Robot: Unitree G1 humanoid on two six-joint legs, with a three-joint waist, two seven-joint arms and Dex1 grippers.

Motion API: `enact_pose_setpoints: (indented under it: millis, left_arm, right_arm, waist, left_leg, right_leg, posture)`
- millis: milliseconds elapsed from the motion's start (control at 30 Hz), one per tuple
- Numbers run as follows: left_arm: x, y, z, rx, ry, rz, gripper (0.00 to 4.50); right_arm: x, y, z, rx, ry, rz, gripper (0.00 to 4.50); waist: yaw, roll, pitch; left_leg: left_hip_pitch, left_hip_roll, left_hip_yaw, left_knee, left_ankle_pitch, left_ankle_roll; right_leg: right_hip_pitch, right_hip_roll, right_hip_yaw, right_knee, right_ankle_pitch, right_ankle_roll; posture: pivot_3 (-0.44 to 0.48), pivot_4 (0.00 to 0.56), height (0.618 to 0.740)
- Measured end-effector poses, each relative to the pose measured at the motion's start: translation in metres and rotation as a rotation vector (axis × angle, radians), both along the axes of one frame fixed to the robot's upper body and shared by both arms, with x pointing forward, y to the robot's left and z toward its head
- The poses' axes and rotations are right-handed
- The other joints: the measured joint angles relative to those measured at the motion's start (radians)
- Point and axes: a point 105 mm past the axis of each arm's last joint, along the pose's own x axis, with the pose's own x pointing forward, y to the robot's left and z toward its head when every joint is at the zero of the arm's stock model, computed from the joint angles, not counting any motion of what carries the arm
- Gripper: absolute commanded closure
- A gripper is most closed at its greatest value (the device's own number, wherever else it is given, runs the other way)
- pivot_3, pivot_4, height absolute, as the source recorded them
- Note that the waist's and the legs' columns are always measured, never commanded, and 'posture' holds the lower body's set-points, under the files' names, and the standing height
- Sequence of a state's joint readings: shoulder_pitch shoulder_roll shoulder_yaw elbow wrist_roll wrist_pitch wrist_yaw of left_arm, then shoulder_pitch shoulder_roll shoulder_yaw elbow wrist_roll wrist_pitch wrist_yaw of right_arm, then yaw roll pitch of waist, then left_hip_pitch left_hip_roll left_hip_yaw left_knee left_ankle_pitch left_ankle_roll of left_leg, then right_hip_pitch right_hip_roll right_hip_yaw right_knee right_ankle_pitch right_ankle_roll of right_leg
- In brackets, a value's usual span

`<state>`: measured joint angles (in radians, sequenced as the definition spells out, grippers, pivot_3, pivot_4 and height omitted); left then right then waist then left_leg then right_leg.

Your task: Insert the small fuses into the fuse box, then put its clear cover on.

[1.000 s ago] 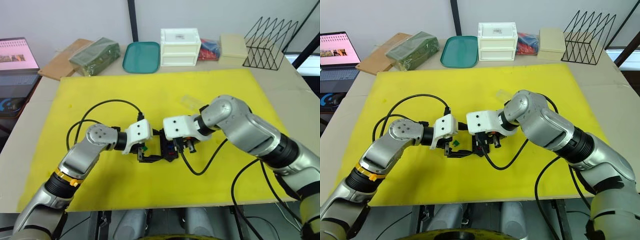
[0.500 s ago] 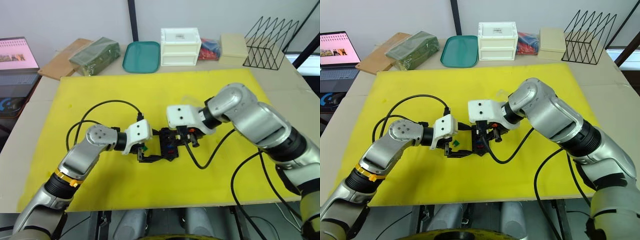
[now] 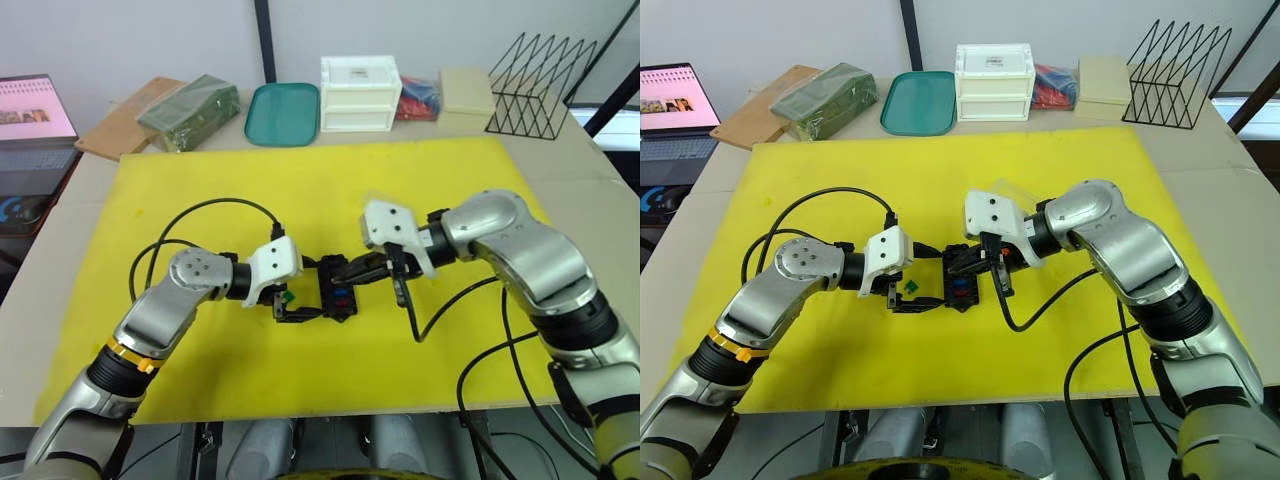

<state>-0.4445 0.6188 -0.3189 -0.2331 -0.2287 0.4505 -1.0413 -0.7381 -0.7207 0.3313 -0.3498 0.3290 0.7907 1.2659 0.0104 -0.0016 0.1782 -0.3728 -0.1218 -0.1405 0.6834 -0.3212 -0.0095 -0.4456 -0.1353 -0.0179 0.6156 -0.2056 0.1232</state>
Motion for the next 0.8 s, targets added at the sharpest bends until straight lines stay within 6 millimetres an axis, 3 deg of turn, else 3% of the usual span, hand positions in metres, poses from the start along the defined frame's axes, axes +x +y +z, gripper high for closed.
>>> enact_pose_setpoints:
  millis: [133,367,800]
  left_arm:
    - [0.0,0.0,0.0,0.001,0.001,0.001,0.0]
    - [0.0,0.001,-0.001,0.0,0.002,0.001,0.0]
    - [0.0,0.001,0.0,0.0,0.0,-0.001,0.0]
  right_arm:
    - [-0.004,-0.002,-0.014,0.0,0.021,0.012,4.45]
    - [0.009,-0.004,-0.022,0.014,-0.022,-0.031,4.45]
    - [0.006,-0.005,-0.034,0.007,0.002,-0.005,4.45]
  waist:
    - [0.001,0.0,0.0]
    - [0.0,0.0,0.0]
    - [0.0,0.0,0.0]
  left_leg:
    - [0.0,0.0,0.0,0.0,0.0,0.0]
    - [0.0,0.0,0.0,0.0,0.0,0.0]
    - [0.0,0.0,0.0,0.0,0.0,0.0]
  right_leg:
    - [0.0,0.0,0.0,0.0,0.0,0.0]
    - [0.0,0.0,0.0,0.0,0.0,0.0]
    - [0.0,0.0,0.0,0.0,0.0,0.0]
  posture:
    - [0.0,0.15,0.74]
    - [0.0,0.15,0.74]
    - [0.0,0.15,0.74]
